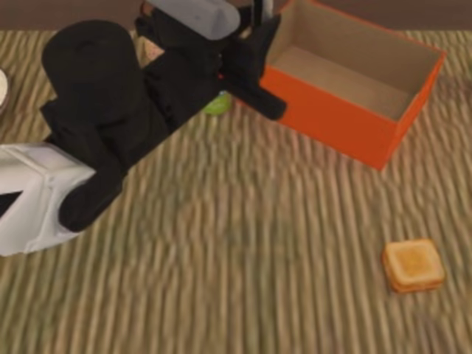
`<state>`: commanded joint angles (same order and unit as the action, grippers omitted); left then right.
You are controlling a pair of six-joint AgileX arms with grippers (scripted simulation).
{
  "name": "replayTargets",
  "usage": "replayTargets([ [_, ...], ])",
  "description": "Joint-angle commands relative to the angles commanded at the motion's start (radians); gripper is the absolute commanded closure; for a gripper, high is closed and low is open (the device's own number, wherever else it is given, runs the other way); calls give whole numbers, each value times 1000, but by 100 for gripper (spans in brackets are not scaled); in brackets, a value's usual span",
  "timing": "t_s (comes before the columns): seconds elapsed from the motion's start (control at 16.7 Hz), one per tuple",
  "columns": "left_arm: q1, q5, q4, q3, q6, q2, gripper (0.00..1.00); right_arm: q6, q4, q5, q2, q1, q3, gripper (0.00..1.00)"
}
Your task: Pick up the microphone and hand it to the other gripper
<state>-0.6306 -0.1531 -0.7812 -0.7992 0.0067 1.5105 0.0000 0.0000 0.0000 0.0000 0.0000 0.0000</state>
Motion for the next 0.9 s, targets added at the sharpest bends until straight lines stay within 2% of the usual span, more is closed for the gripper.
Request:
replayTargets([
  [0.6, 0, 0, 0, 0, 0, 0, 100, -1, 5, 3, 13, 12, 10, 0],
  [0.9, 0, 0, 0, 0, 0, 0, 100, -7, 75, 50, 229, 178, 155, 0],
])
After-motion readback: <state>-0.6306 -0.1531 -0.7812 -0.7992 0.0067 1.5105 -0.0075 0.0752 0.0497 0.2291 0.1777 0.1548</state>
